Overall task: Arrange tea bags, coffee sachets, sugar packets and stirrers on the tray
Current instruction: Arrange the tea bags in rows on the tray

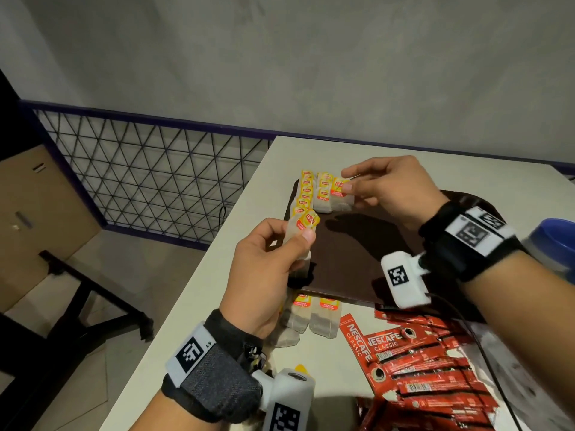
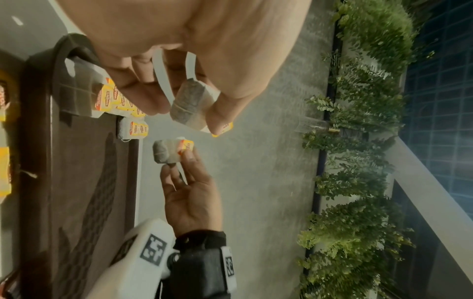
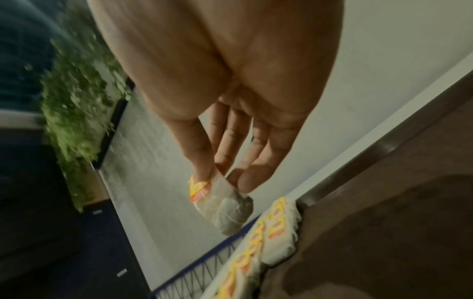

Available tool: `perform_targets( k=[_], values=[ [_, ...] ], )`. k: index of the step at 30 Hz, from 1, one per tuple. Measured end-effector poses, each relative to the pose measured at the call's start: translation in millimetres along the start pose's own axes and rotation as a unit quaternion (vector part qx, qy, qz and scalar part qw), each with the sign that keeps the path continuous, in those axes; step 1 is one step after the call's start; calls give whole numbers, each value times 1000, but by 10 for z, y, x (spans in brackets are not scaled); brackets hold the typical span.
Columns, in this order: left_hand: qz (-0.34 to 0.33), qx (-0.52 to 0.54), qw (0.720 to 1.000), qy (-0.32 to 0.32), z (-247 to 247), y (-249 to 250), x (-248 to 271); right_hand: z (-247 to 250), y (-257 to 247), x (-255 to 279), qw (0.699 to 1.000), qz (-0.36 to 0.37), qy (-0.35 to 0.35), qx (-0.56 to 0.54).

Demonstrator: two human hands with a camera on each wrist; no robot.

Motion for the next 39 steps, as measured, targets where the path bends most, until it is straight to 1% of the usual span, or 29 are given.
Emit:
perform_targets(
  k=[2, 5, 8, 10, 18, 25, 28, 31, 36, 39],
  values=[
    [4, 2, 1000, 2, 7, -9, -1, -76, 84, -149, 999, -3, -4, 49],
    [13, 7, 1000, 4, 12, -29, -4, -240, 86, -249, 990, 25, -29, 133],
    [13, 4, 1000, 5, 17, -41, -14, -453, 136, -279, 984, 8, -86, 155],
    [14, 5, 1000, 10, 32, -50, -23, -527, 194, -323, 982, -8, -100, 162],
    [15, 13, 1000, 15, 54, -37, -44, -513, 371, -594, 981, -59, -71, 169],
    [23, 13, 1000, 5, 35, -52, -29, -500, 400, -692, 979, -75, -55, 183],
    [19, 6, 1000, 5, 48, -41, -34, -457, 393, -715, 976, -69, -36, 205],
    [17, 2, 1000, 6, 51, -38, -34, -395, 382, -710, 977, -69, -18, 201],
    [18, 6, 1000, 9, 45, -35, -25, -415, 434, -655, 972, -64, -42, 224],
    [16, 11, 1000, 11, 57, -31, -33, -440, 458, -605, 976, -72, -45, 203]
  ],
)
Point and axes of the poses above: each hand's wrist, its own x-axis away from the middle knuckle, its own z-axis out of the back of the hand, y = z × x, the point moved 10 cm from there along -x, towards the middle knuckle, and after that the axes turned 6 degrees about y, right-handed, at the moved point
